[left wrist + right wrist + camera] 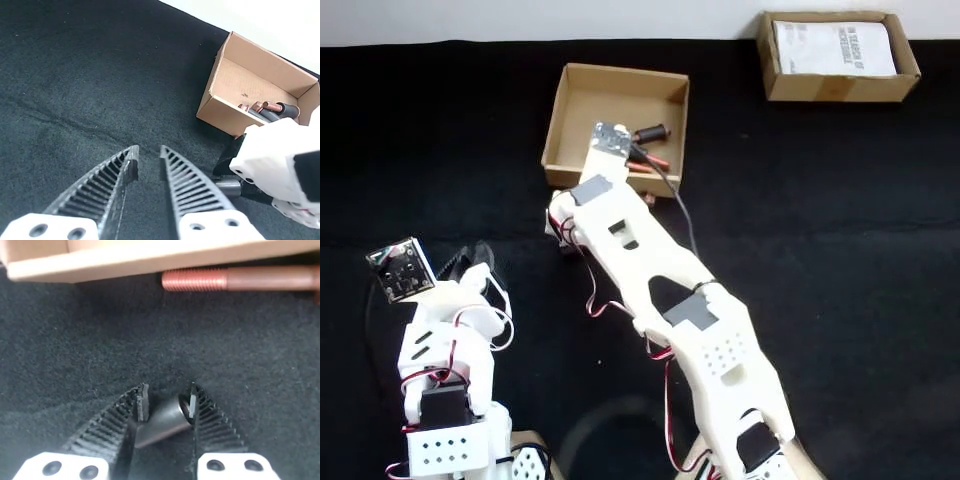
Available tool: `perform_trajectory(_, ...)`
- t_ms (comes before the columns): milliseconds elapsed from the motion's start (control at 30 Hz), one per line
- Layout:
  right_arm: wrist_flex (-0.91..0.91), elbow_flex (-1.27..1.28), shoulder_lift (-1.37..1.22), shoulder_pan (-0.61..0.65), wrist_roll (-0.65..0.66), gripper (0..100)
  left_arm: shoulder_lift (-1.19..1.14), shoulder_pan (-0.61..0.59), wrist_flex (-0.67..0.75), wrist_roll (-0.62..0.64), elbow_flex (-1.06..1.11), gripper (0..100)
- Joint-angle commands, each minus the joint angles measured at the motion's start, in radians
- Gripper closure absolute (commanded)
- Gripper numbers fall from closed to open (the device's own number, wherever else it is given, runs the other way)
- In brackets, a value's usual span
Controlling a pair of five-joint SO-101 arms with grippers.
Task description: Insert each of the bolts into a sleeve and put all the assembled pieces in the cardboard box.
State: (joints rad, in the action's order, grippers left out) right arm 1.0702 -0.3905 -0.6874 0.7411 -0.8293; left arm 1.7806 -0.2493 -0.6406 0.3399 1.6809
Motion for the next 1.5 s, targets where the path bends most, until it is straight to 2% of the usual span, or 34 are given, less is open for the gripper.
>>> perform_trajectory(0,0.044,-0.036,0.005,0.019,0.000,87.6,-0.001,-0.012,-0.006,-0.006,0.016,89)
perform_trajectory(300,0.216,-0.179,-0.001,0.024,0.057,87.5,-0.001,-0.012,-0.006,-0.006,0.016,89)
perform_trajectory(667,0.380,-0.163,0.005,0.067,0.091,87.5,-0.001,-0.012,-0.006,-0.006,0.016,88)
perform_trajectory(800,0.438,-0.163,0.002,0.062,0.388,87.5,-0.001,-0.012,-0.006,-0.006,0.016,88)
perform_trajectory(867,0.489,-0.165,0.005,0.038,0.600,87.5,-0.001,-0.012,-0.006,-0.006,0.016,88)
perform_trajectory(1033,0.607,-0.248,-0.004,-0.036,1.223,87.5,-0.001,-0.012,-0.006,-0.006,0.016,88)
perform_trajectory(1133,0.588,-0.329,-0.004,-0.062,1.484,87.5,-0.001,-0.012,-0.006,-0.006,0.016,88)
perform_trajectory(1267,0.581,-0.423,-0.005,-0.061,1.620,87.5,-0.001,-0.012,-0.008,-0.006,0.016,88)
perform_trajectory(1467,0.627,-0.432,-0.007,0.054,1.628,87.5,-0.001,-0.012,-0.008,-0.006,0.016,88)
